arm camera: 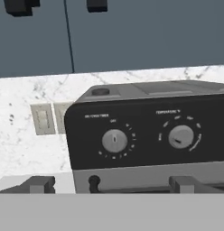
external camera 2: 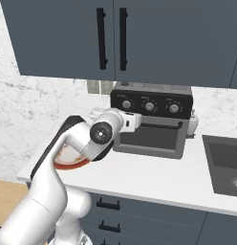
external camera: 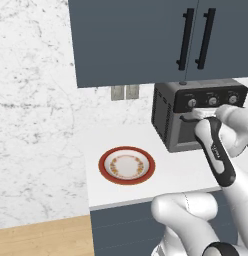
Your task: Pick up the kebab skewer and baguette bread, and place them inside the toaster oven. Close the toaster oven door and start by setting the timer.
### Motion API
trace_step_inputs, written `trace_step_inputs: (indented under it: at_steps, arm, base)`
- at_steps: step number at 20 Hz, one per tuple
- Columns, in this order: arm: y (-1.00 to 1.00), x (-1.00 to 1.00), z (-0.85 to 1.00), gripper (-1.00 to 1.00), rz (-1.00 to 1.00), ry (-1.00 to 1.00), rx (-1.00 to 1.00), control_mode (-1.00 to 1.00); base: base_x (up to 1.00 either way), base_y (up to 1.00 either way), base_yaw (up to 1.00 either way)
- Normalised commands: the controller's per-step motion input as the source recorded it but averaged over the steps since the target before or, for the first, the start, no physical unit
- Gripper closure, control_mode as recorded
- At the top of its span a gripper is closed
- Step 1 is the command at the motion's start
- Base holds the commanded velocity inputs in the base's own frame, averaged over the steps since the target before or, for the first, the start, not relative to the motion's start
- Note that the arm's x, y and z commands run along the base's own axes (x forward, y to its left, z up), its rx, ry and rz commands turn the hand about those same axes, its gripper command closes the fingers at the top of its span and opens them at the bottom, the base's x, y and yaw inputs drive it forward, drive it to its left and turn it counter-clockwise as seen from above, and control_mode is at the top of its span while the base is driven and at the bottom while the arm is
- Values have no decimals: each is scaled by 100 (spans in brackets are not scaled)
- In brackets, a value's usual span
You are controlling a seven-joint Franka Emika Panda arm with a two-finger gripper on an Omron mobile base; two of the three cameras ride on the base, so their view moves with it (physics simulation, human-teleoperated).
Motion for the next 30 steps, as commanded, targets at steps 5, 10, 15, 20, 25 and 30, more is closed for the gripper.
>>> trace_step_inputs:
  at_steps: [5,10,15,20,25,30]
  arm:
    - [2,40,0,-100,0,0,3,-100]
    - [0,39,0,-100,0,0,0,-100]
    - [0,37,0,-100,0,0,0,-100]
    - [0,30,-6,-100,0,-4,0,-100]
    - [0,8,-19,-100,0,-4,0,-100]
    - [0,0,-22,-100,0,-8,0,-100]
  base:
    - [0,0,0]
    - [0,0,0]
    - [0,0,0]
    - [0,0,0]
    - [0,0,0]
    - [0,0,0]
